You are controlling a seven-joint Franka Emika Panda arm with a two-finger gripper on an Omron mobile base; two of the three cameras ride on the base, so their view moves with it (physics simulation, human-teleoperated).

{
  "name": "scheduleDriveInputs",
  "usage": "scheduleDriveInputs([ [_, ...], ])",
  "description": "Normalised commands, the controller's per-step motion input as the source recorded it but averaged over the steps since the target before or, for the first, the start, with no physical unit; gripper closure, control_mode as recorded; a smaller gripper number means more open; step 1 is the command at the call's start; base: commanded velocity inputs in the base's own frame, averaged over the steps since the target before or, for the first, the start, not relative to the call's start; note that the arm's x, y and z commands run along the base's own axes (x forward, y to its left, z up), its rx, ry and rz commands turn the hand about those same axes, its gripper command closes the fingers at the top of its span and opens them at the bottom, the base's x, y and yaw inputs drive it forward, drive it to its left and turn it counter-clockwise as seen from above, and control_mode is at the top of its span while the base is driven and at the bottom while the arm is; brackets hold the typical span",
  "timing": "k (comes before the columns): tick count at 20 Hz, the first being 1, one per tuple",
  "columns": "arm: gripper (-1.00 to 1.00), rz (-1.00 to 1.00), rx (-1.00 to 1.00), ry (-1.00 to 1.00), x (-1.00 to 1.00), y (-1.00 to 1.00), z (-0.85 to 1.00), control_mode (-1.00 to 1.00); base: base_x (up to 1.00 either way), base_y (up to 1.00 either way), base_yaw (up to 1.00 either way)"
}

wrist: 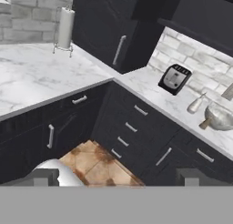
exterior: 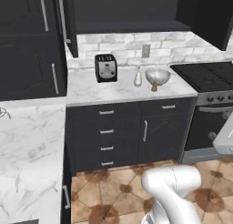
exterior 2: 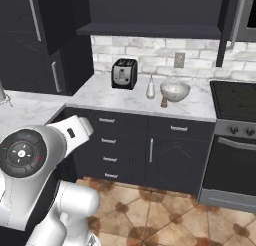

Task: Retrieve the bottle and the shaker from the cabinet and place them next to the mixing bowl on the counter. Then add garlic from the fridge to the mixing bowl.

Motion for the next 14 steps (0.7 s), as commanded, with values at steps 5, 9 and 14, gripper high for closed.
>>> scheduleDriveInputs([
  [5,-1.0,0.0,0.0,0.0,0.0,0.0,0.0,1.0,-0.79,-0.17,0.0],
  [9,-1.0,0.0,0.0,0.0,0.0,0.0,0.0,1.0,-0.69,-0.28,0.0],
  [14,-1.0,0.0,0.0,0.0,0.0,0.0,0.0,1.0,-0.54,-0.5,-0.04],
])
